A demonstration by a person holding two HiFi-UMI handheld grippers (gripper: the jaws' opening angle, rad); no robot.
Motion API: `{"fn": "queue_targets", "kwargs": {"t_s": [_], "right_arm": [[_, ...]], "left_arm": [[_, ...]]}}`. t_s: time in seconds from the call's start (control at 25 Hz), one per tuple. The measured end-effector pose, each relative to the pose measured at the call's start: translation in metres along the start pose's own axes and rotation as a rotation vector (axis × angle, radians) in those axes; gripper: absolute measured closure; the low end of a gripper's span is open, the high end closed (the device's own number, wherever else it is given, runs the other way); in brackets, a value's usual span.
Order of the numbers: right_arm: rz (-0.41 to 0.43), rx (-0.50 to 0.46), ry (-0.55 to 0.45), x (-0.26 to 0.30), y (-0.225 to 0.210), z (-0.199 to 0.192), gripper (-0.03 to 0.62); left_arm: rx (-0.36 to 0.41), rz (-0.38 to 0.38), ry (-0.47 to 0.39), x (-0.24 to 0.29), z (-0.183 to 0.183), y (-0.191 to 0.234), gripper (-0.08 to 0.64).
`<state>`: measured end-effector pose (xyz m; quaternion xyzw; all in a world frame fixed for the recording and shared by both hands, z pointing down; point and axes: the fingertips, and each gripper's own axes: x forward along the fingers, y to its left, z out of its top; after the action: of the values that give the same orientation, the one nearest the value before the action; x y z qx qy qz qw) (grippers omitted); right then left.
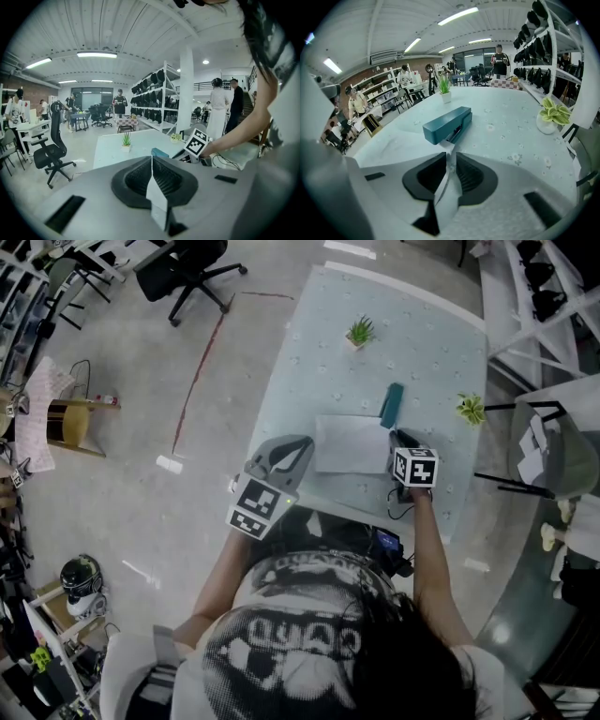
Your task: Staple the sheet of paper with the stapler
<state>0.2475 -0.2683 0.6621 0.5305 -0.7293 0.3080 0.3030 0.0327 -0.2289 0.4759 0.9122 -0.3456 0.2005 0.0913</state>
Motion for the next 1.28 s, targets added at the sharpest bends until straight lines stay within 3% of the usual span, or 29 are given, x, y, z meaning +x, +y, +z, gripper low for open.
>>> {"fn": "queue_targets", "kwargs": {"t_s": [0.28, 0.32, 0.4, 0.64, 1.28], "right_arm": [[0.017, -0.025, -0.008, -0.013, 0.000, 0.003, 0.505], [0.013, -0.031, -0.022, -0.017, -0.001, 0.007, 0.511], [0.008, -0.034, -0.058, -0.027, -0.005, 0.019, 0.585], [0.094, -0.029, -0.128, -0.038, 0.007, 0.066, 0.595], [0.084, -0.255, 0.124, -0.001, 0.024, 0.051, 0.592]], "left_arm": [[-0.010, 0.002, -0.005, 0.002, -0.001, 0.001, 0.555], [-0.011, 0.000, -0.007, 0.002, 0.000, 0.001, 0.555], [-0.013, -0.003, -0.012, 0.003, 0.000, 0.001, 0.555], [-0.015, -0.019, -0.025, 0.008, 0.002, -0.001, 0.555], [-0.052, -0.006, -0.030, 0.016, -0.004, 0.018, 0.555]]}}
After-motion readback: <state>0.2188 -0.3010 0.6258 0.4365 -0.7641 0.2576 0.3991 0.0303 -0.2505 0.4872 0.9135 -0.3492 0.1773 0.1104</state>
